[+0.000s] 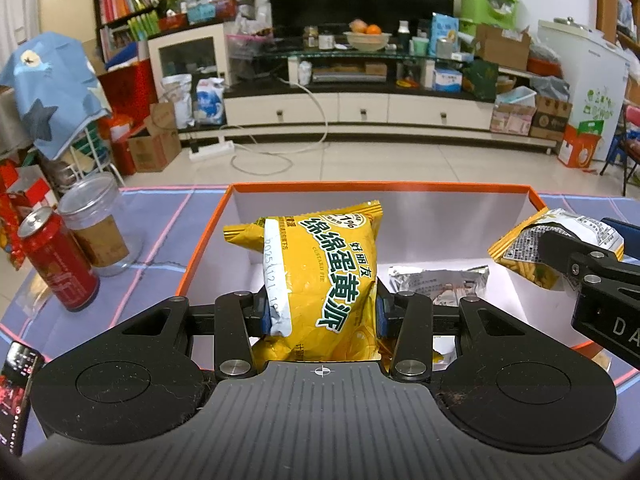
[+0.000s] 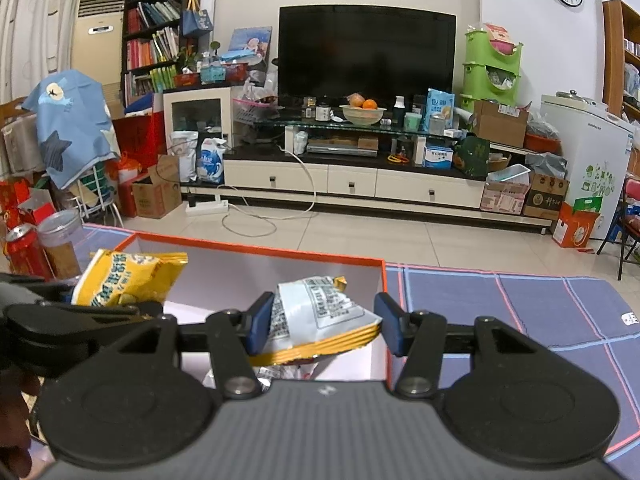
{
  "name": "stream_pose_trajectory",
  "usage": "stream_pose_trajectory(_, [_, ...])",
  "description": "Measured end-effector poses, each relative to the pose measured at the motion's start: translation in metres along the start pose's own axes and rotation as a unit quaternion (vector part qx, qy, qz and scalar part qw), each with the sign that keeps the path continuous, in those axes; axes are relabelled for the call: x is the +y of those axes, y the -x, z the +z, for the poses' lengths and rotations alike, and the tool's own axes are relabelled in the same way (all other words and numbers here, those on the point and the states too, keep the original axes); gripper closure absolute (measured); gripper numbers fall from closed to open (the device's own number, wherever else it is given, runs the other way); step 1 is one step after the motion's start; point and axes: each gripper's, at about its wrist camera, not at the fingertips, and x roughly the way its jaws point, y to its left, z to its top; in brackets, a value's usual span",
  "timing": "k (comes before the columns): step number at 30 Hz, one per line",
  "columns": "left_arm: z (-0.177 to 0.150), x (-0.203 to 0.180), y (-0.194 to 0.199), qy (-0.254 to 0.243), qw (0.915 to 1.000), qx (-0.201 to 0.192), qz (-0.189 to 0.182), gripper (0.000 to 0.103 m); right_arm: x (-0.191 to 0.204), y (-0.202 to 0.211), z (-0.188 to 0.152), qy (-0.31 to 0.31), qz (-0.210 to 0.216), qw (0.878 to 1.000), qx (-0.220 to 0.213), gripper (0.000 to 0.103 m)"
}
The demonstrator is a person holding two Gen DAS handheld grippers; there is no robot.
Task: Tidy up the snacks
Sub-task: 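Open both tools to release the packets into the orange box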
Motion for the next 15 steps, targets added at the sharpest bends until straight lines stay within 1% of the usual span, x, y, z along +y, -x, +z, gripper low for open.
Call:
stream_pose_trajectory(10, [-0.002,0.000,-0.005,0.000,1.0000,0.001,-0.001,0.090,-0.001,-0.004,-0.003,-0.002,0.000,1.000,0.007,0.048])
stream_pose_trajectory(11, [-0.002,0.000,-0.005,-0.001,1.0000,-0.001,-0.003,0.084,-0.002,-0.006,-0.002,-0.003,0.000,1.000,0.007,0.048])
stream_pose_trajectory(12, [-0.002,0.000,-0.005,-0.003,1.0000,-0.005,-0.006,0.070,-0.002,-0.006,-0.002,-0.003,0.000,1.000,0.008,0.047])
stream_pose_trajectory(13, [-0.002,0.000,-0.004,-0.005,0.9999,-0.009,-0.007,0.061,-0.002,-0.007,-0.002,-0.002,0.001,1.000,0.009,0.046])
stream_pose_trajectory(14, [0.000,0.001,0.000,-0.007,0.9999,-0.012,-0.006,0.049,-0.003,-0.007,-0.003,-0.005,-0.001,1.000,0.005,0.044])
stream_pose_trajectory(15, [0.003,0.002,0.006,-0.008,0.9997,-0.020,-0.007,0.047,-0.005,-0.005,-0.003,-0.010,-0.001,1.000,-0.004,0.043])
